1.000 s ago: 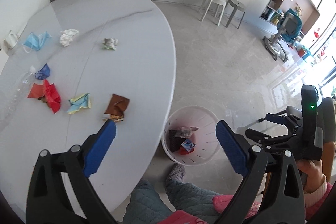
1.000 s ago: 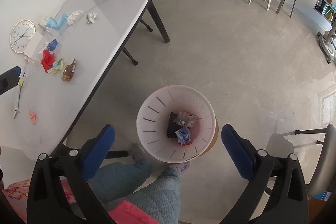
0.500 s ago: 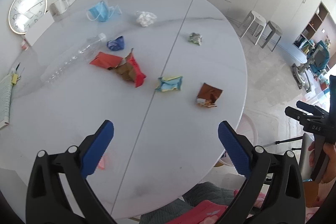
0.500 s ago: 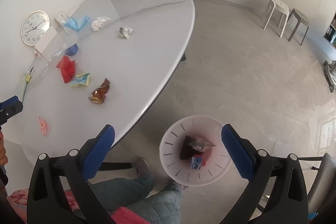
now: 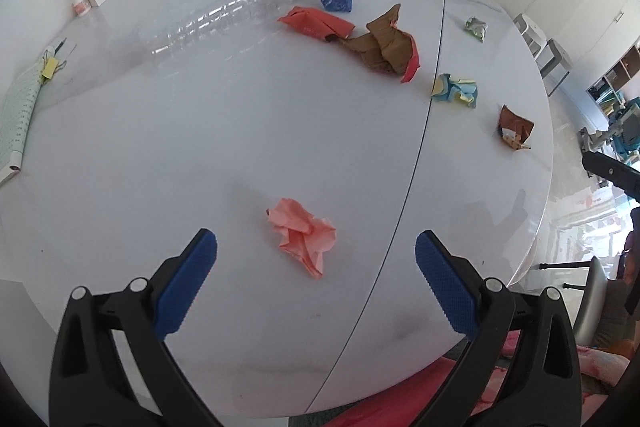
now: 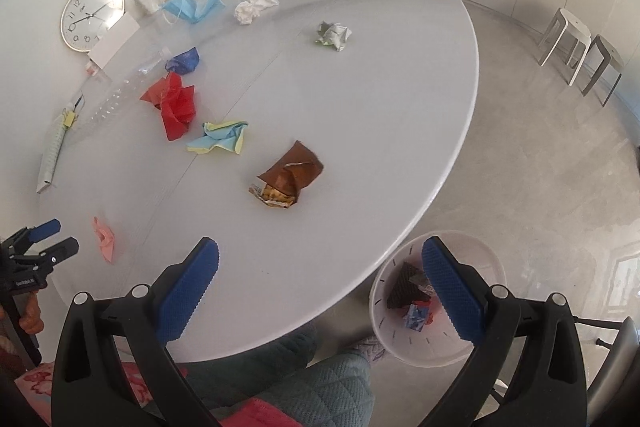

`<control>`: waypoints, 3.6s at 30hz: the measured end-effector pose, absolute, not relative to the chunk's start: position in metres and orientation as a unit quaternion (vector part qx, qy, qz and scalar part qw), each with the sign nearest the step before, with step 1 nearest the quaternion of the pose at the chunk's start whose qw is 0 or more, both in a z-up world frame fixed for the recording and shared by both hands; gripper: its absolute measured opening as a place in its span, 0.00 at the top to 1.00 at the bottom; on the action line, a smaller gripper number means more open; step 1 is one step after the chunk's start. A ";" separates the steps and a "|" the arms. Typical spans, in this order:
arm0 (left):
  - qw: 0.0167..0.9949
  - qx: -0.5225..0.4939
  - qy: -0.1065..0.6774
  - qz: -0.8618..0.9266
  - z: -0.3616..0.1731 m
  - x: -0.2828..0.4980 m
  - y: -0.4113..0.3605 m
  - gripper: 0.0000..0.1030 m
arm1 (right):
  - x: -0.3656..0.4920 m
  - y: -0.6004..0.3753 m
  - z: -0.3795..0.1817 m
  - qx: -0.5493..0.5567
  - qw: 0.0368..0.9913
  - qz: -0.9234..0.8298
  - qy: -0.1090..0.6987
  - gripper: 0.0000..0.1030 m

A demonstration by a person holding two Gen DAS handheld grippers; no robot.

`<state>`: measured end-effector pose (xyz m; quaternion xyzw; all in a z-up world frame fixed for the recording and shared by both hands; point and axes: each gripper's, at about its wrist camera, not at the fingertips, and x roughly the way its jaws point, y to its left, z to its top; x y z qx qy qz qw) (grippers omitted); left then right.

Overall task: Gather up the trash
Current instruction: 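Grasp the pink tissue with the left tool while the right tool grasps the brown wrapper, then drop the pink tissue and brown wrapper into the wastebasket with both tools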

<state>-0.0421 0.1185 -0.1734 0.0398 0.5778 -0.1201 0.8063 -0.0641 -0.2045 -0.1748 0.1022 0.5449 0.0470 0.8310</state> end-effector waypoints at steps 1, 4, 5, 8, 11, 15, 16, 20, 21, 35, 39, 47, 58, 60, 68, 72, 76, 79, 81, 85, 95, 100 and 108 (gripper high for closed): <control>0.803 0.042 0.582 -0.124 -0.179 -0.041 0.121 0.08 | -0.063 -0.201 -0.176 0.103 0.831 0.047 0.545 0.02; 0.796 0.046 0.589 -0.131 -0.194 -0.036 0.125 0.08 | -0.056 -0.190 -0.181 0.107 0.829 0.043 0.547 0.02; 0.794 0.046 0.592 -0.134 -0.199 -0.034 0.125 0.08 | -0.054 -0.186 -0.183 0.110 0.828 0.042 0.548 0.02; 0.788 0.051 0.599 -0.136 -0.211 -0.030 0.124 0.10 | -0.050 -0.179 -0.186 0.110 0.830 0.035 0.546 0.02; 0.781 0.053 0.606 -0.138 -0.222 -0.026 0.122 0.24 | -0.046 -0.176 -0.190 0.111 0.830 0.024 0.547 0.02; 0.776 0.057 0.613 -0.135 -0.231 -0.022 0.119 0.40 | -0.041 -0.177 -0.198 0.118 0.827 0.003 0.550 0.02; 0.783 0.065 0.604 -0.134 -0.230 -0.022 0.118 0.47 | -0.040 -0.177 -0.200 0.118 0.826 -0.002 0.552 0.02; 0.787 0.076 0.596 -0.142 -0.229 -0.016 0.113 0.58 | -0.033 -0.176 -0.207 0.127 0.822 -0.015 0.555 0.02; 0.787 0.077 0.595 -0.143 -0.229 -0.014 0.111 0.59 | -0.031 -0.175 -0.209 0.128 0.821 -0.017 0.556 0.02; 0.808 0.113 0.548 -0.186 -0.182 0.011 0.080 0.63 | 0.004 -0.156 -0.243 0.091 0.811 -0.057 0.575 0.31; 0.808 0.124 0.541 -0.199 -0.173 0.021 0.067 0.63 | 0.004 -0.157 -0.240 0.067 0.818 -0.057 0.569 0.56; 0.806 0.140 0.527 -0.231 -0.158 0.020 0.032 0.63 | -0.006 -0.180 -0.234 0.114 0.819 -0.033 0.561 0.57; 0.763 0.180 0.501 -0.366 -0.138 -0.029 -0.107 0.63 | -0.101 -0.273 -0.189 0.166 0.827 -0.078 0.532 0.57; 0.750 0.190 0.498 -0.392 -0.137 -0.045 -0.137 0.63 | -0.120 -0.293 -0.186 0.172 0.825 -0.097 0.530 0.57; 0.706 0.217 0.495 -0.458 -0.145 -0.098 -0.232 0.62 | -0.172 -0.349 -0.188 0.193 0.817 -0.142 0.524 0.57; 0.699 0.222 0.497 -0.463 -0.149 -0.112 -0.259 0.62 | -0.180 -0.365 -0.191 0.195 0.817 -0.143 0.523 0.56; 0.691 0.225 0.505 -0.466 -0.155 -0.119 -0.276 0.55 | -0.187 -0.377 -0.192 0.192 0.820 -0.135 0.522 0.56; 0.687 0.227 0.515 -0.460 -0.159 -0.122 -0.282 0.36 | -0.189 -0.384 -0.196 0.192 0.820 -0.127 0.524 0.56; 0.694 0.224 0.512 -0.455 -0.157 -0.121 -0.282 0.30 | -0.189 -0.386 -0.198 0.192 0.819 -0.123 0.526 0.56; 0.707 0.220 0.509 -0.438 -0.153 -0.120 -0.275 0.23 | -0.188 -0.389 -0.199 0.193 0.820 -0.116 0.526 0.56; 0.738 0.192 0.515 -0.392 -0.140 -0.098 -0.242 0.17 | -0.177 -0.375 -0.210 0.185 0.816 -0.097 0.539 0.39; 0.750 0.177 0.517 -0.371 -0.136 -0.084 -0.218 0.17 | -0.169 -0.364 -0.217 0.180 0.808 -0.103 0.552 0.04; 0.775 0.151 0.513 -0.337 -0.125 -0.060 -0.171 0.12 | -0.150 -0.345 -0.198 0.169 0.817 -0.104 0.542 0.02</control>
